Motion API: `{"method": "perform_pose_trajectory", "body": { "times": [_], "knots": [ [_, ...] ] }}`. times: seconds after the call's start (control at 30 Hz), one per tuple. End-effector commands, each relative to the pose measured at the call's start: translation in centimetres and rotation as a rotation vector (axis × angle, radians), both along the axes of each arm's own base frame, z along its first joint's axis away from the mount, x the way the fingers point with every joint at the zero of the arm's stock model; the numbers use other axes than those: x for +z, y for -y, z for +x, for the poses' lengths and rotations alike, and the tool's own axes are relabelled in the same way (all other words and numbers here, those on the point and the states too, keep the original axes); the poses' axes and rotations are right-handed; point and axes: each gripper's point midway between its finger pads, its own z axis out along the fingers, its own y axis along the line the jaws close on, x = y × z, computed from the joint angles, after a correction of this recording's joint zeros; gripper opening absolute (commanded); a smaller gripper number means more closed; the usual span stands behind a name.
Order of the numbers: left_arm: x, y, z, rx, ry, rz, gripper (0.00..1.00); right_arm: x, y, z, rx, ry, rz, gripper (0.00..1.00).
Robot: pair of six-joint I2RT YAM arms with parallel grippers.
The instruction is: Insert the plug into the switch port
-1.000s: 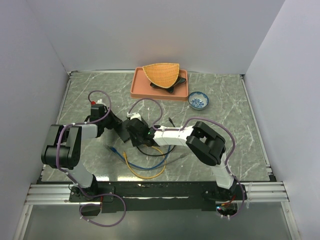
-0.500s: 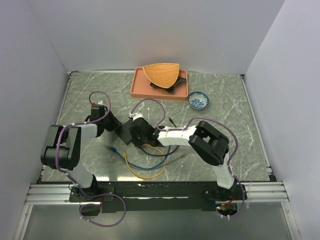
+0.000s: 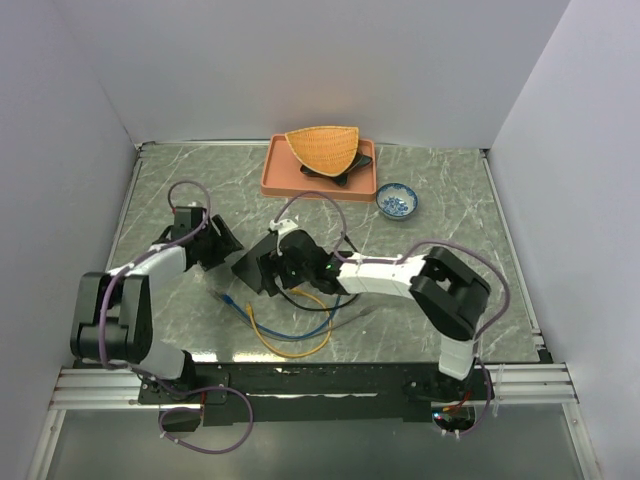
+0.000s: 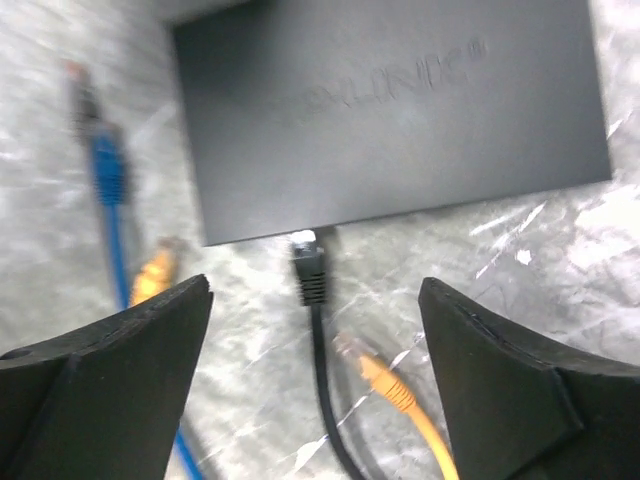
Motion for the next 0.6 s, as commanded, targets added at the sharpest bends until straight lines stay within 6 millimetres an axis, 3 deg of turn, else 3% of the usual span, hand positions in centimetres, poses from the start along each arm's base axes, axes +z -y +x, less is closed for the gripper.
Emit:
{"method": "perform_pose_trajectory", "body": {
  "times": [0.0, 0.03, 0.1, 0.17, 0.23, 0.43, 0.57],
  "knots": [
    [6.7, -1.1, 1.6, 0.018, 0.154, 0.049, 0.78, 5.9, 0.0, 0.1, 0.029, 0.096, 0.11, 0.96],
    [7.9, -1.0, 1.7, 0.013, 0.183, 0.047, 0.82, 6.1, 0.3, 0.0, 0.028, 0.098, 0.11, 0.99],
    [11.4, -0.6, 1.5, 0.0, 0.281, 0.028, 0.99, 7.5, 1.0, -0.4, 0.028, 0.115, 0.126, 0.99],
    [13.9, 0.0, 0.8, -0.031, 0.362, -0.003, 0.96, 8.5, 2.0, -0.9, 0.036, 0.132, 0.136, 0.99],
    [15.3, 1.0, 0.0, -0.062, 0.41, -0.058, 0.96, 8.8, 2.6, -1.4, 0.037, 0.132, 0.134, 0.99],
    [16.3, 3.2, -3.7, -0.129, 0.585, -0.224, 0.96, 9.3, 6.1, -3.1, 0.01, 0.147, 0.133, 0.99],
    [15.6, 3.4, -4.3, -0.119, 0.582, -0.253, 0.96, 6.9, 7.9, -4.4, 0.005, 0.123, 0.117, 0.99]
  ]
}}
